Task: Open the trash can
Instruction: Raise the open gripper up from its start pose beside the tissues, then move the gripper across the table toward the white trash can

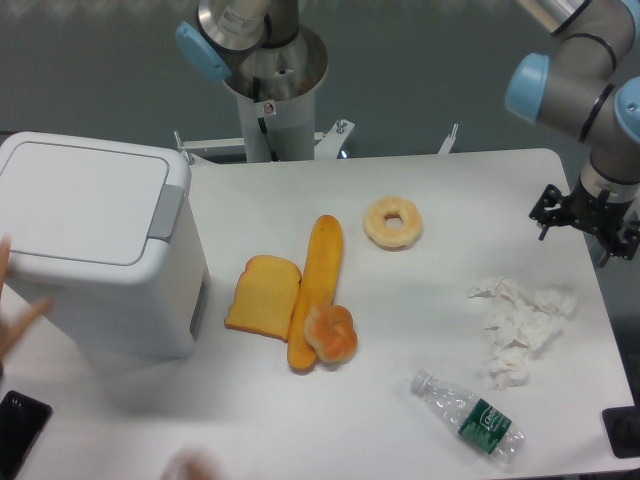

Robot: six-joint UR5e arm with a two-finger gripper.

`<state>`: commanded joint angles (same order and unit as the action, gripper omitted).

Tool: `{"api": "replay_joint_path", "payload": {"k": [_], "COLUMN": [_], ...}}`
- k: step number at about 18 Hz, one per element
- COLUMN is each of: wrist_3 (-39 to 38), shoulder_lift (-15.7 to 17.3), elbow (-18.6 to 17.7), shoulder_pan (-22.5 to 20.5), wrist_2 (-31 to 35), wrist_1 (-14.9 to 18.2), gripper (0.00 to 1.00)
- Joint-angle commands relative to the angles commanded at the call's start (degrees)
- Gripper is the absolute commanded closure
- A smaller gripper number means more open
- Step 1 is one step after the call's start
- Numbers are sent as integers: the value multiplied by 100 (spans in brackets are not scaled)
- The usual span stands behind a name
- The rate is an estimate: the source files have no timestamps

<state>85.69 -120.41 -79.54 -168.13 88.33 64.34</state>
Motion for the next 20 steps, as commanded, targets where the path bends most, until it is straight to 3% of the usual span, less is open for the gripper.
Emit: {"api": "replay_joint_path", "payload": {"k": [5, 7, 15, 20], "wrist_3": [0, -70, -474, -851], "shoulder_lift": [9, 44, 1220, 1810], "elbow": [-9, -175, -1264, -1450], "shoulder_pan": [61, 97, 228, 544], "wrist_2": [18, -9, -9, -44], "wrist_1": [0, -17, -35, 158], "gripper": [0, 0, 0, 0]}}
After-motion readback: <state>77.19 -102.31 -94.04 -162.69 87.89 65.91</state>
